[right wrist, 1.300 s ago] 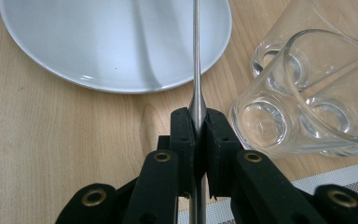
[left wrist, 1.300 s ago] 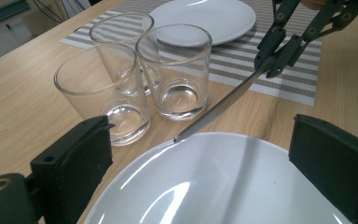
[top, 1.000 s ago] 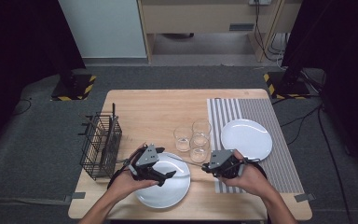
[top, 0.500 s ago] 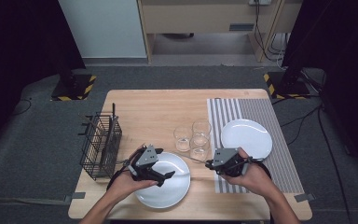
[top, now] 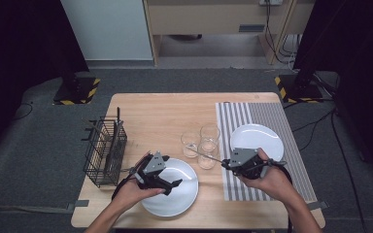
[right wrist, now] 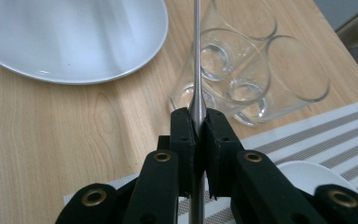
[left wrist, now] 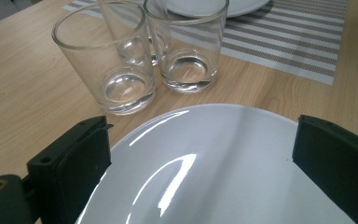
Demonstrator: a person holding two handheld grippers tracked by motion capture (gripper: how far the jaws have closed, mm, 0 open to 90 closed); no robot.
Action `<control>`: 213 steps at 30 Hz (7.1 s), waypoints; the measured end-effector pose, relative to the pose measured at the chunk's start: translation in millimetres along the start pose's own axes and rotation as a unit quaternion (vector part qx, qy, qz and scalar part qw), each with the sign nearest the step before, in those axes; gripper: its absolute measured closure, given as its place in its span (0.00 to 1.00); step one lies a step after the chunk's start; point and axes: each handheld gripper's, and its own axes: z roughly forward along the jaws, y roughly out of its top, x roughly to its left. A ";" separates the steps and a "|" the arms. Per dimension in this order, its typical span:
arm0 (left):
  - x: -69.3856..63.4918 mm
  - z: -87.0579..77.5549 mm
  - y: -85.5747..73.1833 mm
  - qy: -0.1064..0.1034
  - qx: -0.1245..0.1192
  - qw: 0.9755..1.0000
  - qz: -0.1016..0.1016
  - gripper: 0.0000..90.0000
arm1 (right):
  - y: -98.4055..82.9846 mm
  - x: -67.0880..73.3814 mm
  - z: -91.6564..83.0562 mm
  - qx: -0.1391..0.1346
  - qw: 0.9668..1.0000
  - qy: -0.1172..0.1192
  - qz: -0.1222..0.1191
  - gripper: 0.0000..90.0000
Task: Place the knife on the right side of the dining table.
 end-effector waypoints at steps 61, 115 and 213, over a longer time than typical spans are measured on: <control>5.7 -0.1 -5.7 -0.003 0.014 0.999 -0.035 0.04 | -15.4 -73.9 -36.2 0.056 0.986 -0.144 0.058 0.93; 10.6 1.0 -12.1 0.004 0.020 0.997 -0.069 0.04 | -34.1 -160.6 10.7 0.147 0.972 -0.180 0.027 0.93; 7.2 13.9 -19.4 0.033 0.060 0.995 -0.068 0.04 | -99.8 -226.1 91.9 0.216 0.962 -0.167 -0.006 0.93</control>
